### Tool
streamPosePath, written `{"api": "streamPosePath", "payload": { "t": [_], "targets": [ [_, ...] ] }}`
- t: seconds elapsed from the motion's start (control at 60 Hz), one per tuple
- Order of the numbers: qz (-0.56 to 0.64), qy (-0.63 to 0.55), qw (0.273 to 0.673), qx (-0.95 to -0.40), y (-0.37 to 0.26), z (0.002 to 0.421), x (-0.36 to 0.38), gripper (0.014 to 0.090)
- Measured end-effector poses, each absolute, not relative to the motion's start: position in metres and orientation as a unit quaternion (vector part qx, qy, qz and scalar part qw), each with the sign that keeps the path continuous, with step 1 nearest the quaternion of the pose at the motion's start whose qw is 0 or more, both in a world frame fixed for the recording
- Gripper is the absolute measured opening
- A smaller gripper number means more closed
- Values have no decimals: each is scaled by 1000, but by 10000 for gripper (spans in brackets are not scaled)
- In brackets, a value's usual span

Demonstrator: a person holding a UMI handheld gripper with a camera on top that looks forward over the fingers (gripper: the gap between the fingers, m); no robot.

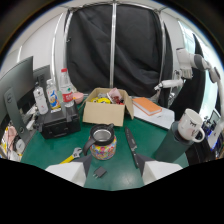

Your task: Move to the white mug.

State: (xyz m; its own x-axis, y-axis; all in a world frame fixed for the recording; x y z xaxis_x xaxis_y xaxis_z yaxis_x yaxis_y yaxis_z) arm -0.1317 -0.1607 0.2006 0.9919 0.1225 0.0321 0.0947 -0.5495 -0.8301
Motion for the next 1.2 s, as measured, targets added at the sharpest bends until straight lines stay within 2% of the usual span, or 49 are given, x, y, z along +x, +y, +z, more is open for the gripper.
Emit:
{"api": "streamPosePath", "payload": {
  "t": [0.25, 0.583, 0.833, 1.0, 1.2],
  "targets": [
    [-5, -67, 480, -875, -189, 209, -89, 858],
    [-28, -15, 441, -897, -249, 196, 27, 858],
    [-46, -19, 474, -879, -203, 218, 102, 857],
    [-39, -18, 491, -870, -162, 226, 113, 855],
    [-31, -20, 489, -871, -138, 217, 110, 860]
  ]
}}
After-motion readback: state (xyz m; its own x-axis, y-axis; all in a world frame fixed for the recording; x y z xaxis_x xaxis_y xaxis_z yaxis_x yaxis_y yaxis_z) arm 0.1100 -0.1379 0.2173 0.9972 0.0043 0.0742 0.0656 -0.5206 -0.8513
